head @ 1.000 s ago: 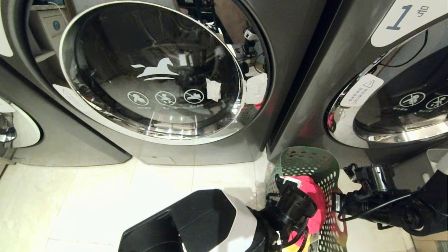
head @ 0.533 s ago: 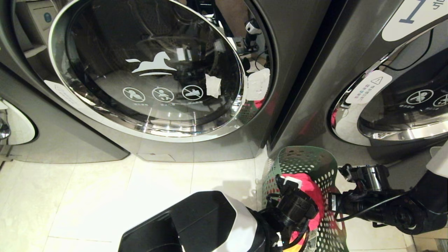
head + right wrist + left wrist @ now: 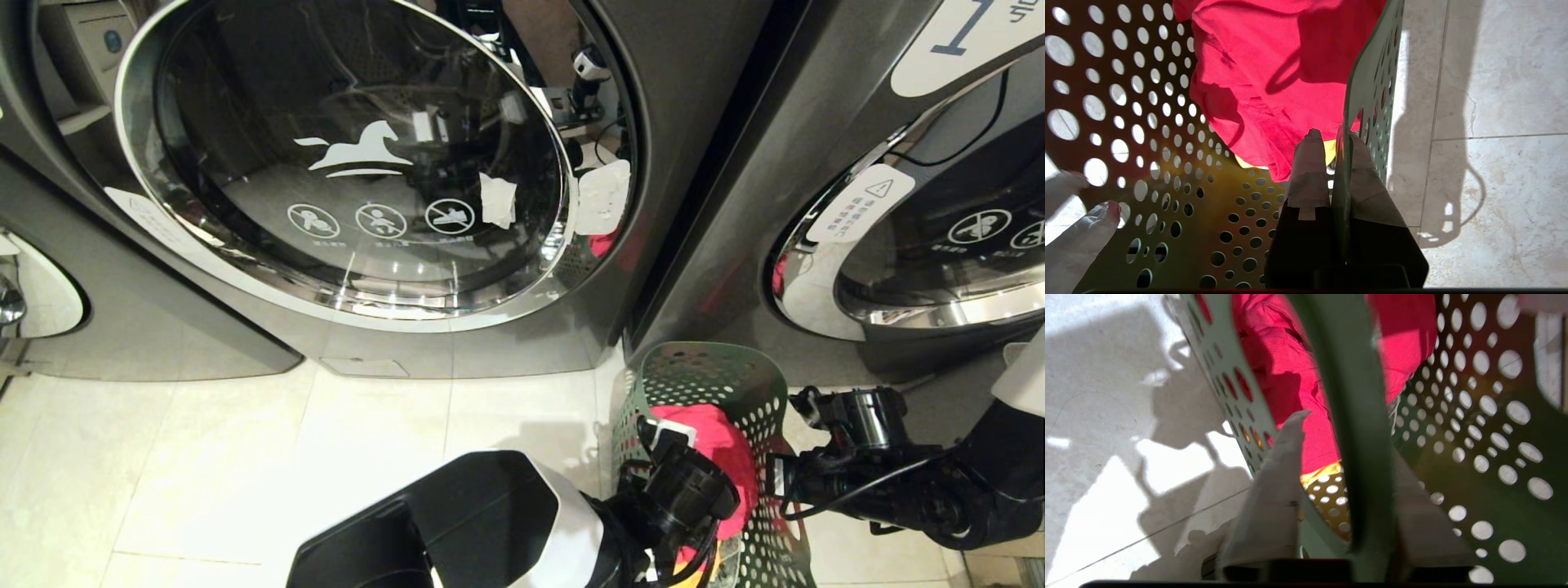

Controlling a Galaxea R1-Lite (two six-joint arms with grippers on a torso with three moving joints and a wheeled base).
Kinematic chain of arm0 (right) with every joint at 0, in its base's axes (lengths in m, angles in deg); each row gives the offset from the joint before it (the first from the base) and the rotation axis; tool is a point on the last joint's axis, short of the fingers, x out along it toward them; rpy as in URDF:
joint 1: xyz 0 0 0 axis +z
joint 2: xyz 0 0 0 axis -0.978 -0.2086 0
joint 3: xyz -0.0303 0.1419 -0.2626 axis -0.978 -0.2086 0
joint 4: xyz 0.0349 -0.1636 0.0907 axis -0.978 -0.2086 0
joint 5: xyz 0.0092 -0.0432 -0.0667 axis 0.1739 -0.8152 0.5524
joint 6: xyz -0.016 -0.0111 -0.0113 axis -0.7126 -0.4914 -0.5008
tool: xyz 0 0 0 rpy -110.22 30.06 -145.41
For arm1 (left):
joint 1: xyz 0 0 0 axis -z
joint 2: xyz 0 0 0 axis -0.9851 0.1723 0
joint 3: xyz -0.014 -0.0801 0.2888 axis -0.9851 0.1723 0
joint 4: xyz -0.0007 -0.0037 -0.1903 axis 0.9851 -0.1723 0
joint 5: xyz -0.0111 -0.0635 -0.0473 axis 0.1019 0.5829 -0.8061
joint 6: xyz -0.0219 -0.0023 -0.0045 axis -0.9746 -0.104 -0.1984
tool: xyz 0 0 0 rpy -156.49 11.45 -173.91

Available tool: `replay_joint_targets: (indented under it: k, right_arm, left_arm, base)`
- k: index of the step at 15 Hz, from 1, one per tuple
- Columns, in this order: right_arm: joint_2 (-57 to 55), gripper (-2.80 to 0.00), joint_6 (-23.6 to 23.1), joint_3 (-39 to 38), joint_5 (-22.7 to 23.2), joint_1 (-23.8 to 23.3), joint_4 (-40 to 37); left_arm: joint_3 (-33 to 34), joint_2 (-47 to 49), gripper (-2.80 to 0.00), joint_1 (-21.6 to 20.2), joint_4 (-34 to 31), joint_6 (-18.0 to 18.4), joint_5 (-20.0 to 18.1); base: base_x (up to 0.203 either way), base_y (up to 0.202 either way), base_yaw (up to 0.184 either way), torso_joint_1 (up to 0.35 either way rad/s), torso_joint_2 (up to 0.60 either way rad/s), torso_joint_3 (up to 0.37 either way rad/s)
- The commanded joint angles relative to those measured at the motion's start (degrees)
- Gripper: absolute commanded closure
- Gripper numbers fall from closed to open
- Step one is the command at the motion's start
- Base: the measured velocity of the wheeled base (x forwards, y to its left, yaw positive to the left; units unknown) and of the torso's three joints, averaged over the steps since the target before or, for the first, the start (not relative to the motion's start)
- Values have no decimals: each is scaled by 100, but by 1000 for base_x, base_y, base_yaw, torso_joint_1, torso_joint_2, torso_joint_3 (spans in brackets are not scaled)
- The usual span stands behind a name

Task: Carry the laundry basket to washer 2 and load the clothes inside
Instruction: Pick up the clothes basket and put it beside the washing machine

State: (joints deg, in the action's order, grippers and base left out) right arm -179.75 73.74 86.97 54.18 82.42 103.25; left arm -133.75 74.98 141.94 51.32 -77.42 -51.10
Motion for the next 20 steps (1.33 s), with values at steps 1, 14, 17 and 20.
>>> replay_joint_targets:
  k: [1, 14, 17, 20]
  right_arm:
    - [39, 0, -4, -33, 3, 2, 23]
    - [291, 0, -906, -368, -1, -962, 23]
    - [301, 0, -1051, -268, 12, -1096, 23]
    - [292, 0, -1149, -95, 47, -1225, 15]
  left_arm:
    - [13, -76, -280, 33, -17, -1, 45]
    - [1401, -1403, -280, -182, -386, -8, 659]
    - [1560, -1815, -280, -211, -630, -24, 662]
    - [1703, -2150, -280, -225, -693, -99, 655]
  base:
    - [0, 0, 0, 0, 0, 0]
    - [0, 0, 0, 0, 0, 0]
    - [0, 0, 0, 0, 0, 0]
    - [0, 0, 0, 0, 0, 0]
